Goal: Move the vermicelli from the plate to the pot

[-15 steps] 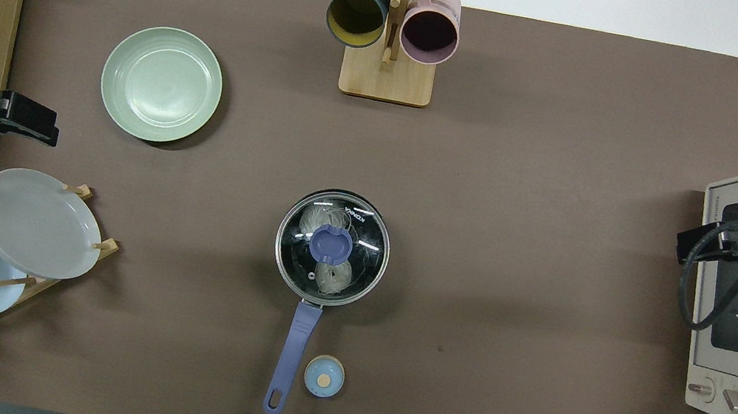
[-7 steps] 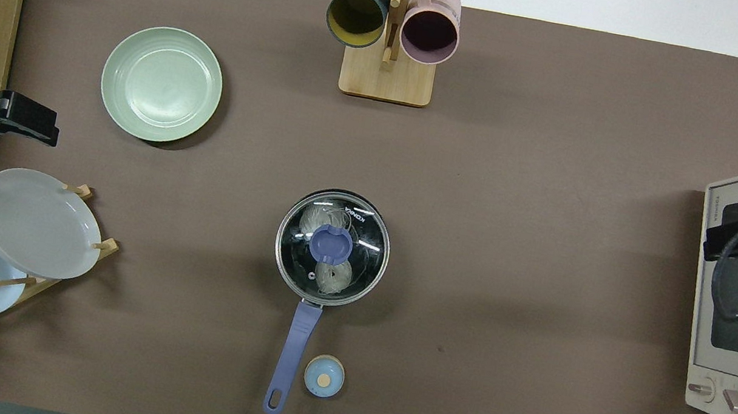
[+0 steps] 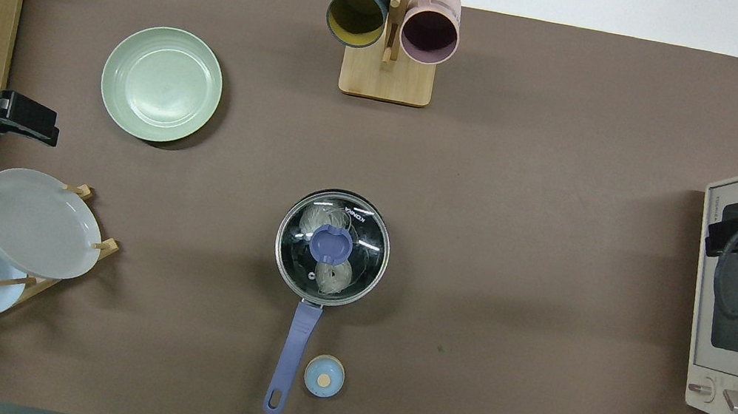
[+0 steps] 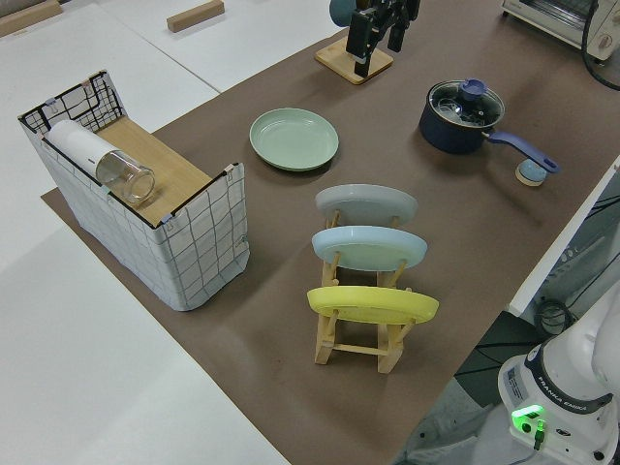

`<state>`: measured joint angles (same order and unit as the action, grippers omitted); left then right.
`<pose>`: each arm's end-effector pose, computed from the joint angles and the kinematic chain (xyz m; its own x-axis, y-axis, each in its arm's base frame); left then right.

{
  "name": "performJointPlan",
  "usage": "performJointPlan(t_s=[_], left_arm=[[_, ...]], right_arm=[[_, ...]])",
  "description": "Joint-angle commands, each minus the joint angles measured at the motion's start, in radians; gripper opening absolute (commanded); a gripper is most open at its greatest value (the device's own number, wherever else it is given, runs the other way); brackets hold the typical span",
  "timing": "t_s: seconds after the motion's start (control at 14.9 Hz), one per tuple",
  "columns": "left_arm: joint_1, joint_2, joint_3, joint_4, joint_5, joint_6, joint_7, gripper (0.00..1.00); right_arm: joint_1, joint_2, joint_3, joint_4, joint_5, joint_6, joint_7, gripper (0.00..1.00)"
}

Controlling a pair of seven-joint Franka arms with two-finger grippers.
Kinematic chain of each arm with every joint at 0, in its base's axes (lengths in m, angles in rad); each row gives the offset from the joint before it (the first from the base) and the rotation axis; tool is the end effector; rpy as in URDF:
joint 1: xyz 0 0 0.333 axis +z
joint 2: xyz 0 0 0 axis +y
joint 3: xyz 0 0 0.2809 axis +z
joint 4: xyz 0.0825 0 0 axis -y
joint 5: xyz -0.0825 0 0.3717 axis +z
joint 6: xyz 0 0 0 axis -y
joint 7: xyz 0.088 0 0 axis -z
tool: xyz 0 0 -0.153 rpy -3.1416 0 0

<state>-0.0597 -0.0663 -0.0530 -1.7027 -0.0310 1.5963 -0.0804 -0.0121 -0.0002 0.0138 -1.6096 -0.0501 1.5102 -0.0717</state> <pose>0.5179 -0.0639 0.5203 0.9986 -0.0312 -0.0423 -0.0302 -0.9993 0.0241 0.5295 -0.0070 0.5212 0.9923 0.0702 -0.1023 0.0749 -0.9963 0.0428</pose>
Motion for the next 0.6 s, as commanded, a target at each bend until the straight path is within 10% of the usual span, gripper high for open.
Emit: performJointPlan(t_s=[0.0,0.54], left_arm=[[0.011,-0.020,-0.002,-0.014,-0.004,-0.004,0.016,1.00],[0.011,-0.020,-0.002,-0.014,-0.004,-0.004,0.016,1.00]], right_arm=[[-0.005,0.016,0.009,0.036,0.006,-0.021,-0.028,1.00],[-0.005,0.016,0.008,0.057,0.006,-0.024,-0.027,1.00]])
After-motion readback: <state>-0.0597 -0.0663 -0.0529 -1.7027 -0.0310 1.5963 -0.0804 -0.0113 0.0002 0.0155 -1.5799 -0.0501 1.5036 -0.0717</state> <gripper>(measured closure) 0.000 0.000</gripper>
